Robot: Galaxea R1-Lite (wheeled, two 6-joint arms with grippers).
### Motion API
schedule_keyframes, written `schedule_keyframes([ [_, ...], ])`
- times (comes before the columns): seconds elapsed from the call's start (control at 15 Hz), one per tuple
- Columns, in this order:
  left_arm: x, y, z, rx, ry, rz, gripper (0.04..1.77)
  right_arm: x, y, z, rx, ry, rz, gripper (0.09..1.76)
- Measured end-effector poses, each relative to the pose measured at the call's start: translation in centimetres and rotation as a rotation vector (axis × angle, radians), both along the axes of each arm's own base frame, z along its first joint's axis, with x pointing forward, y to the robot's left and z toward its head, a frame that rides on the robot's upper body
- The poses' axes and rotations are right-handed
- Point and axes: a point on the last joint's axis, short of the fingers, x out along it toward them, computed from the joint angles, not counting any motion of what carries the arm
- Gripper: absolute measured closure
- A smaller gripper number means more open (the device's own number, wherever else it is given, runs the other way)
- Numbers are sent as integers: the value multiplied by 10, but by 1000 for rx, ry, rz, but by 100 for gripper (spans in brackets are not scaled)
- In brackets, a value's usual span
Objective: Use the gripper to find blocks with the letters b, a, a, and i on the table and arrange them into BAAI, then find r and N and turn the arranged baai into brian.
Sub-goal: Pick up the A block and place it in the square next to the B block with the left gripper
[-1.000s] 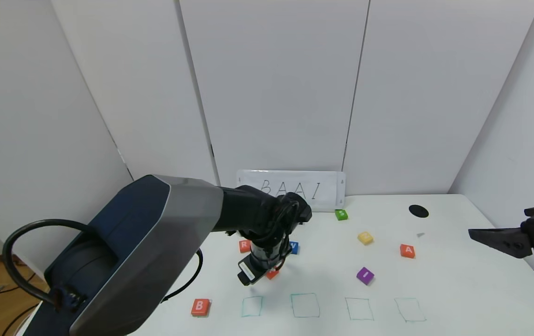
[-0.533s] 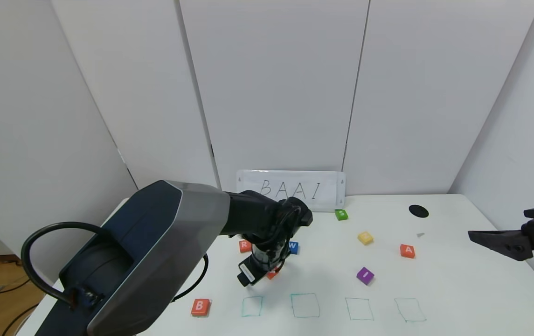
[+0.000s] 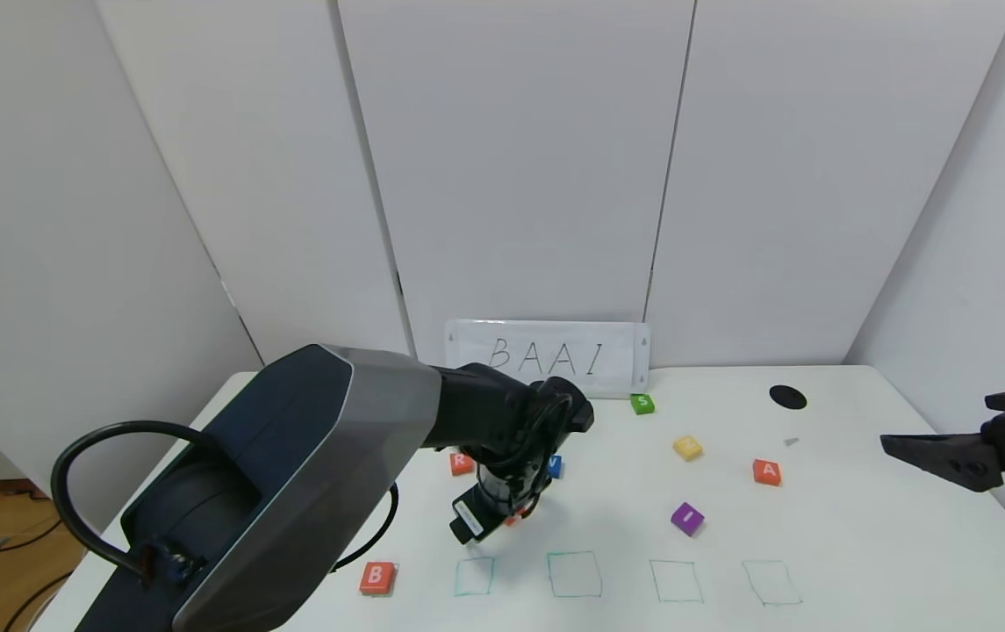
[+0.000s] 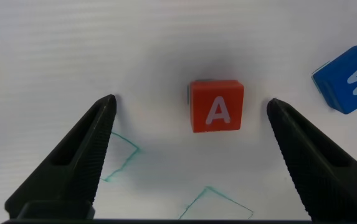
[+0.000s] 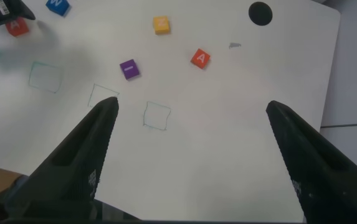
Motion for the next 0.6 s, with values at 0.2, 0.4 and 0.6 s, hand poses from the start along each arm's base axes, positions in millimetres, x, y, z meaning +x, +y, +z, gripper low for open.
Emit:
schedule_keyframes([
  [0.2,-1,0,0,2,2,-1,43,-1,0,1,1,-4,-1,14],
  [0.4,-1,0,0,2,3,-1,85,-2,-1,1,2,-6,0,14],
  [0.6,-3,1,0,15,23,-5,133,-2,-1,1,2,-5,0,14],
])
